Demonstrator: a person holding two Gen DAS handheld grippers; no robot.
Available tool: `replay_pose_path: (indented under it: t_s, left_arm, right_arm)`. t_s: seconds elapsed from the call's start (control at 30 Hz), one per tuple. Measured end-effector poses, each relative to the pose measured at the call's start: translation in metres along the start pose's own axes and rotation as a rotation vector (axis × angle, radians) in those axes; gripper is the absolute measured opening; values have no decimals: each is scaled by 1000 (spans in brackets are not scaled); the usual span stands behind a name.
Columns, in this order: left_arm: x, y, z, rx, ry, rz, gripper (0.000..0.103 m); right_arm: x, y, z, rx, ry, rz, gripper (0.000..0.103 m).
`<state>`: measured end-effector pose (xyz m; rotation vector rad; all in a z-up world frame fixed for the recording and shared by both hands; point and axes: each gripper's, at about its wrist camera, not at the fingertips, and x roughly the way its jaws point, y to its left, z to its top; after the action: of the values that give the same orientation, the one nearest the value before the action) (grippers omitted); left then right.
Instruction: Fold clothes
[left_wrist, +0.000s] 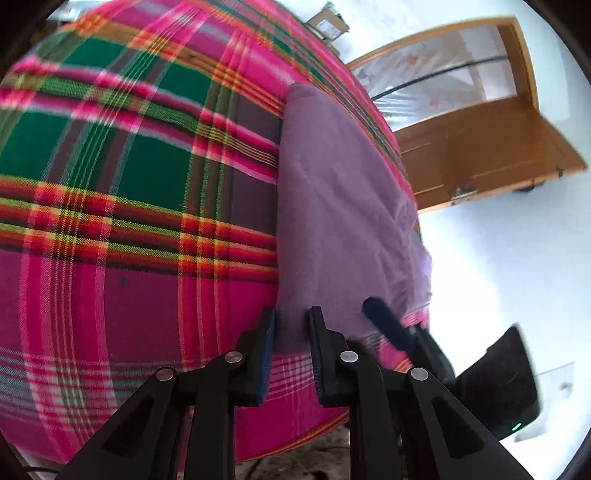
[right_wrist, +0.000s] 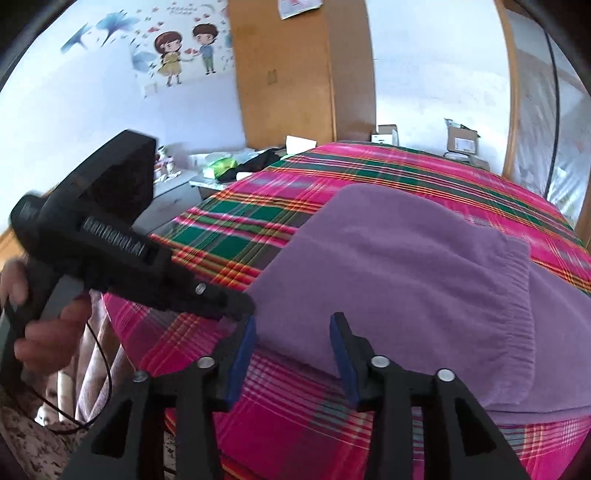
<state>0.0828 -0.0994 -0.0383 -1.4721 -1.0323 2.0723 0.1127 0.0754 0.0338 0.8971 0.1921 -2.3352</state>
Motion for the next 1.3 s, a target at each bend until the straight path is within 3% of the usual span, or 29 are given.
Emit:
replay_pose_path:
  t_s: [0.27, 0.47, 0.6, 0.8, 0.87, 1.07, 1.13, 1.2, 1.3]
  left_arm:
    - [9, 3, 15, -23, 46, -41, 19]
    - [7, 8, 29, -40, 80, -100, 19]
    - [3, 5, 34, -49, 87, -151, 19]
    - [12, -9, 40, -56, 77, -187, 19]
    - [14, -10, 40, -51, 81, -181, 19]
    - [12, -5, 47, -66, 52, -165, 19]
    - [10, -4, 50, -73, 20, -155, 39]
    - [9, -3, 54, -79, -8, -143, 42]
    - [14, -2, 65, -85, -18, -113, 42]
  right_arm:
    - [3, 17, 0, -71, -45, -27, 59]
    - [15, 32, 0, -125, -13, -46, 59]
    - [10, 46, 0, -187, -71, -80, 59]
    - [27, 62, -8, -293, -48, -249, 59]
    - [32, 61, -8, -288, -28, -269, 59]
    - [35, 54, -4, -247, -22, -278, 40]
    - [35, 54, -4, -241, -25, -285, 30]
    - [33, 55, -4, -240, -28, -297, 22]
    - [30, 51, -2, -223, -31, -283, 19]
